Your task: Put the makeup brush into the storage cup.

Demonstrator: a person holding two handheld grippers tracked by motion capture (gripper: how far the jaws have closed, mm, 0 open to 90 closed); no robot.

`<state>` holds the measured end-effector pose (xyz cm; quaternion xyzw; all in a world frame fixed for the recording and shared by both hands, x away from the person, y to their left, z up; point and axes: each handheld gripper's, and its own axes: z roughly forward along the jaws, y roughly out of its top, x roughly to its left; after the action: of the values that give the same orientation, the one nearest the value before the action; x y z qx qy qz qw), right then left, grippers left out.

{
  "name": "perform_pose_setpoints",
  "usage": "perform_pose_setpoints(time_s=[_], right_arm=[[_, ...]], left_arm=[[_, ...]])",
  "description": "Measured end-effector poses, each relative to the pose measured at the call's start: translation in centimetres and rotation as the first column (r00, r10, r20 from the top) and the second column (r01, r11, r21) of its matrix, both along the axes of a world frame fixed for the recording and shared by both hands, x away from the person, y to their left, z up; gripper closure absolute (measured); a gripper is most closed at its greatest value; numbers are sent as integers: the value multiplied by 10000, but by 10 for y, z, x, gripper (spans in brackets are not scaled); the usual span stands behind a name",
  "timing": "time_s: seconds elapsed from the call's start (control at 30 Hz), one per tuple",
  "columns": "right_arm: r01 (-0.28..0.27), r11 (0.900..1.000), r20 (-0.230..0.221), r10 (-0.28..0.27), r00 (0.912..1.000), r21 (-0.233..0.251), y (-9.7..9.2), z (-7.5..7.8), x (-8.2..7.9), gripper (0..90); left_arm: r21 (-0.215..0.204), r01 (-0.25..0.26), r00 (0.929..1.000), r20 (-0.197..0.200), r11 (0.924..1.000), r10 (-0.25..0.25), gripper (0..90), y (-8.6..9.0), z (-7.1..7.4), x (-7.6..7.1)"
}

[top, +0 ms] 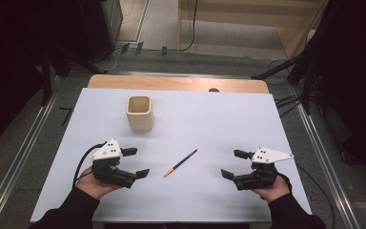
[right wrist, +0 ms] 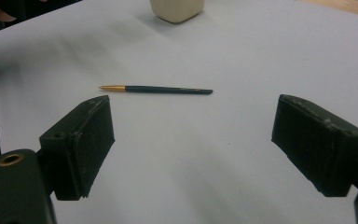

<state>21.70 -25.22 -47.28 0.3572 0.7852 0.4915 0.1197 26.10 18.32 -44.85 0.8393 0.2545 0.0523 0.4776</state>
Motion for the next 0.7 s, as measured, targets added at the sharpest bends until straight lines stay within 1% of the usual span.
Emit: perform_pose_setpoints(time_s=[0.07, 0.13, 0.2, 0.27, 0.33, 0.6, 0.7], right_arm=[[-13, 10000, 9, 13, 10000, -11, 0, 0, 0, 134], [-9, 10000, 3, 9, 10000, -5, 0, 0, 0, 134], [-11, 10000, 1, 11, 10000, -5, 0, 0, 0, 134], [-11, 10000, 5, 11, 10000, -1, 0, 0, 0, 133], [-3, 10000, -7, 3, 10000, 5, 0, 0, 0, 134], [-18, 10000, 0, 18, 10000, -20, 0, 0, 0, 134], [-29, 10000, 1, 29, 10000, -26, 0, 0, 0, 134]], left_arm=[[84, 50, 10000, 54, 10000, -51, 138, -2, 0, 0], [65, 76, 9999, 95, 9999, -77, 138, -5, -1, 0], [-15, 80, 10000, 48, 10000, -80, 138, -7, -1, 1], [-25, 130, 9999, 54, 9999, -130, 138, -9, -2, 1], [-35, 208, 9998, -31, 9998, -208, 138, -13, -3, 2], [-91, 304, 9995, 125, 9995, -303, 139, -25, -5, 6], [-84, 409, 9992, -34, 9991, -410, 139, -29, -7, 8]])
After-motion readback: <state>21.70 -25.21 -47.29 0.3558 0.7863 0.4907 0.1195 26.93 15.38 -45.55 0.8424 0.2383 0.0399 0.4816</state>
